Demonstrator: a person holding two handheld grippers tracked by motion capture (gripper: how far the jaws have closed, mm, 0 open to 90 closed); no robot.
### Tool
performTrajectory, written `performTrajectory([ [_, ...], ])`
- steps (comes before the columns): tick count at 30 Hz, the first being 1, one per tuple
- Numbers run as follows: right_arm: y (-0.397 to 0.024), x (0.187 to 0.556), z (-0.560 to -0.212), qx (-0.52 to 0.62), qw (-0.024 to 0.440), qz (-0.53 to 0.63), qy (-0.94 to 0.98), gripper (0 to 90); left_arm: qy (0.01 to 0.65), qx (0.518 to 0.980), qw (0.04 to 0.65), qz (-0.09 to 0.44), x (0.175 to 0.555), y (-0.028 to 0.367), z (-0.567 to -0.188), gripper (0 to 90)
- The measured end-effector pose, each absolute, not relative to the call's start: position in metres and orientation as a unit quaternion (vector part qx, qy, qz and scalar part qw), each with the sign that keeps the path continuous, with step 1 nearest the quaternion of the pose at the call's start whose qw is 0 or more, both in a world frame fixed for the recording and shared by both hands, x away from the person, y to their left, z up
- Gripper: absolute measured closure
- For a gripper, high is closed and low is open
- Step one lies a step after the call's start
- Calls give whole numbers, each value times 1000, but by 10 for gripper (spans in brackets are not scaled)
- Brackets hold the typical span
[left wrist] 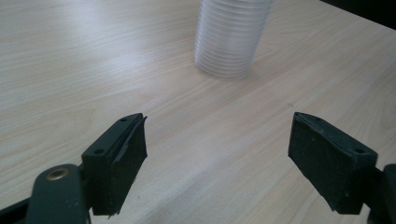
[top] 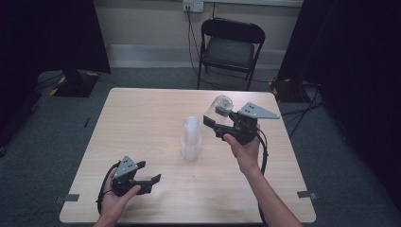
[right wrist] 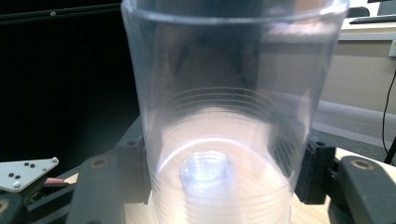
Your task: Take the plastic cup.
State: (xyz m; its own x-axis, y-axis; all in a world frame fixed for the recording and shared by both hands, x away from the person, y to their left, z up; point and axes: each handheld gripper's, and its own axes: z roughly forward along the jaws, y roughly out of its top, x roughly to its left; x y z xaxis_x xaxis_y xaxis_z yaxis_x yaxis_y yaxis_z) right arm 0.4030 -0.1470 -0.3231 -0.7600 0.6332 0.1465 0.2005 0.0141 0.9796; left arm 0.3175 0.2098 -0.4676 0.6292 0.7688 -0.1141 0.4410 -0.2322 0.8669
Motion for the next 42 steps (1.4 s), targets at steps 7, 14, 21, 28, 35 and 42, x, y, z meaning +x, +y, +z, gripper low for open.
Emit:
performTrajectory([
  [7, -157, 399, -330, 316, 157, 631, 691, 366, 392, 764, 483, 172, 317, 209, -466, 185],
  [14, -164, 394, -347, 335, 134, 628, 690, 366, 372, 774, 485, 166, 315, 201, -461, 197],
  [21, -167, 389, -358, 343, 108, 624, 694, 366, 373, 763, 501, 166, 313, 191, -456, 190],
  [28, -171, 385, -364, 353, 89, 618, 696, 367, 358, 764, 506, 178, 312, 178, -453, 177],
  [35, -171, 380, -373, 365, 61, 612, 699, 367, 318, 761, 531, 197, 312, 163, -444, 216],
  [42, -171, 376, -376, 371, 37, 613, 696, 367, 296, 770, 531, 196, 323, 140, -436, 265],
])
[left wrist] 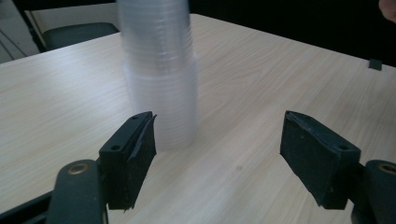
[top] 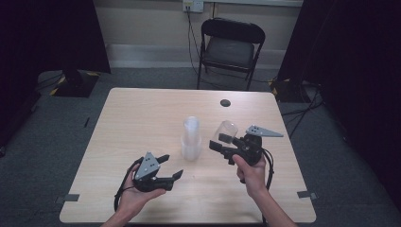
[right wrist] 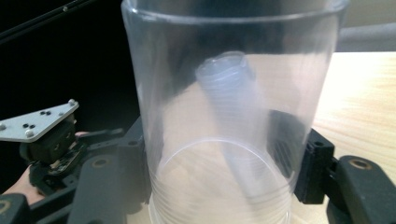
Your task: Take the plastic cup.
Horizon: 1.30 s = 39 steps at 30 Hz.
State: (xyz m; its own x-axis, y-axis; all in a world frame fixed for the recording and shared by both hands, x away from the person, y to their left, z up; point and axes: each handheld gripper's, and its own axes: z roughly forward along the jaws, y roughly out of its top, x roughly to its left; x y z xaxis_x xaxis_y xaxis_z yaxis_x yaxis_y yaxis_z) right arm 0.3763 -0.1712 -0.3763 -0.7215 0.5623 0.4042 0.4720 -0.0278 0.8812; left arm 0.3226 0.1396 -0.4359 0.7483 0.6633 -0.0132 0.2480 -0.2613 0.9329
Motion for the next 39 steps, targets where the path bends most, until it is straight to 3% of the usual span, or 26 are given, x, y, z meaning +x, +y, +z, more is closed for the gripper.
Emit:
performTrajectory([
  [11, -175, 370, -382, 379, 7, 621, 686, 365, 252, 772, 550, 193, 331, 97, -424, 253],
  [18, -171, 366, -392, 384, -11, 619, 685, 364, 246, 756, 570, 207, 328, 90, -431, 368],
  [22, -167, 363, -398, 389, -38, 621, 680, 364, 242, 745, 588, 201, 325, 93, -438, 465],
  [29, -160, 358, -402, 399, -87, 627, 664, 364, 239, 725, 608, 219, 319, 96, -439, 552],
  [32, -158, 358, -403, 401, -104, 628, 658, 364, 239, 716, 613, 234, 317, 95, -439, 568],
  [34, -155, 357, -405, 403, -110, 626, 659, 364, 238, 710, 616, 246, 315, 94, -439, 526],
  [39, -149, 356, -408, 402, -121, 619, 664, 364, 234, 705, 619, 256, 314, 91, -439, 572],
])
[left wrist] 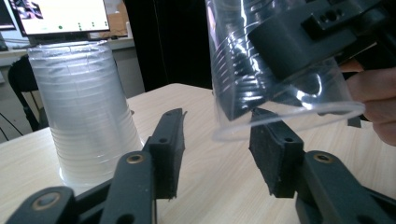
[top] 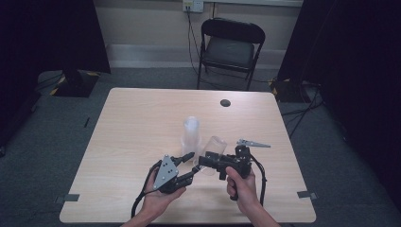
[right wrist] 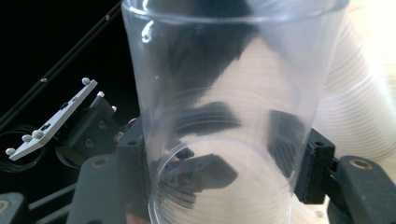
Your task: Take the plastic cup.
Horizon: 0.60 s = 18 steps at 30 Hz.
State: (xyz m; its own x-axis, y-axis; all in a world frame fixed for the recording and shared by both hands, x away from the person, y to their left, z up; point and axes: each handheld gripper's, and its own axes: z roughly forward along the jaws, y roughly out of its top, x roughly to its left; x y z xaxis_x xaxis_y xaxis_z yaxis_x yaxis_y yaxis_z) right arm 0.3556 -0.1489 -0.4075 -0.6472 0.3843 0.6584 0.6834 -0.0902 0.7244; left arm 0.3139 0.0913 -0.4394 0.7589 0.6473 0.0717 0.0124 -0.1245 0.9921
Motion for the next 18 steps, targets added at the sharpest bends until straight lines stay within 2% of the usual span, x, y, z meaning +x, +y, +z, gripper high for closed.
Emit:
performTrajectory([
  [18, -133, 351, -411, -397, 146, -610, -670, 359, 217, 694, 616, 302, 311, 85, -441, 588],
])
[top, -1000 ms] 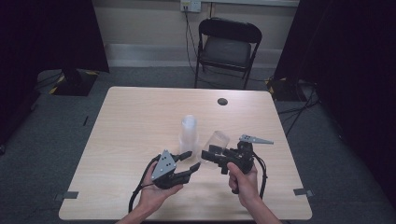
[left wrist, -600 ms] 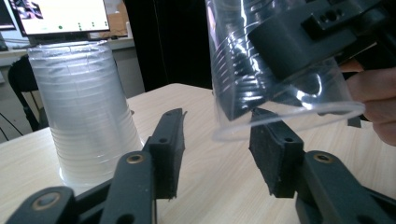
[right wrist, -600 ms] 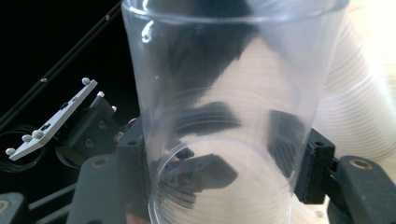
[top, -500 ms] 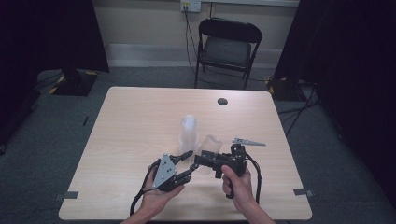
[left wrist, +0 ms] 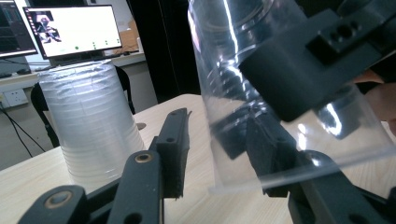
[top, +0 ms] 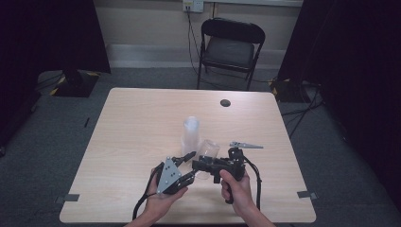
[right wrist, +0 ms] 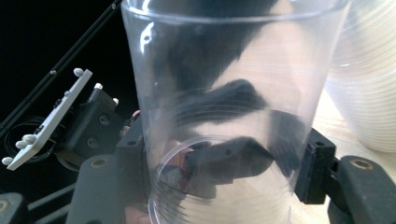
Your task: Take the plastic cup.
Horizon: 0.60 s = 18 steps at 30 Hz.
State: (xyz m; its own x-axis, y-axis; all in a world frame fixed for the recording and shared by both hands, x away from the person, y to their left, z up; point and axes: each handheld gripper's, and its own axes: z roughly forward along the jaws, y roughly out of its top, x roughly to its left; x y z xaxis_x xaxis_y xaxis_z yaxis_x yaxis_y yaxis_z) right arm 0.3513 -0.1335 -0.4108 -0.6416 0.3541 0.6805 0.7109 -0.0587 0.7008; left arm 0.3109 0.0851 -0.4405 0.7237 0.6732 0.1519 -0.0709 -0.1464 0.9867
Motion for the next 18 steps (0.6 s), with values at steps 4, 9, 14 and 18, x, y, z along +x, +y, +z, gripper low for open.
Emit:
performTrajectory([
  [4, -132, 353, -413, -398, 152, -608, -670, 357, 214, 696, 612, 309, 310, 83, -442, 607],
  [9, -131, 354, -415, -399, 152, -599, -678, 333, 217, 701, 613, 292, 312, 82, -444, 690],
  [14, -129, 354, -415, -394, 134, -589, -693, 271, 222, 697, 619, 285, 314, 82, -445, 761],
  [18, -129, 354, -415, -393, 132, -589, -694, 230, 223, 698, 621, 278, 314, 85, -444, 806],
])
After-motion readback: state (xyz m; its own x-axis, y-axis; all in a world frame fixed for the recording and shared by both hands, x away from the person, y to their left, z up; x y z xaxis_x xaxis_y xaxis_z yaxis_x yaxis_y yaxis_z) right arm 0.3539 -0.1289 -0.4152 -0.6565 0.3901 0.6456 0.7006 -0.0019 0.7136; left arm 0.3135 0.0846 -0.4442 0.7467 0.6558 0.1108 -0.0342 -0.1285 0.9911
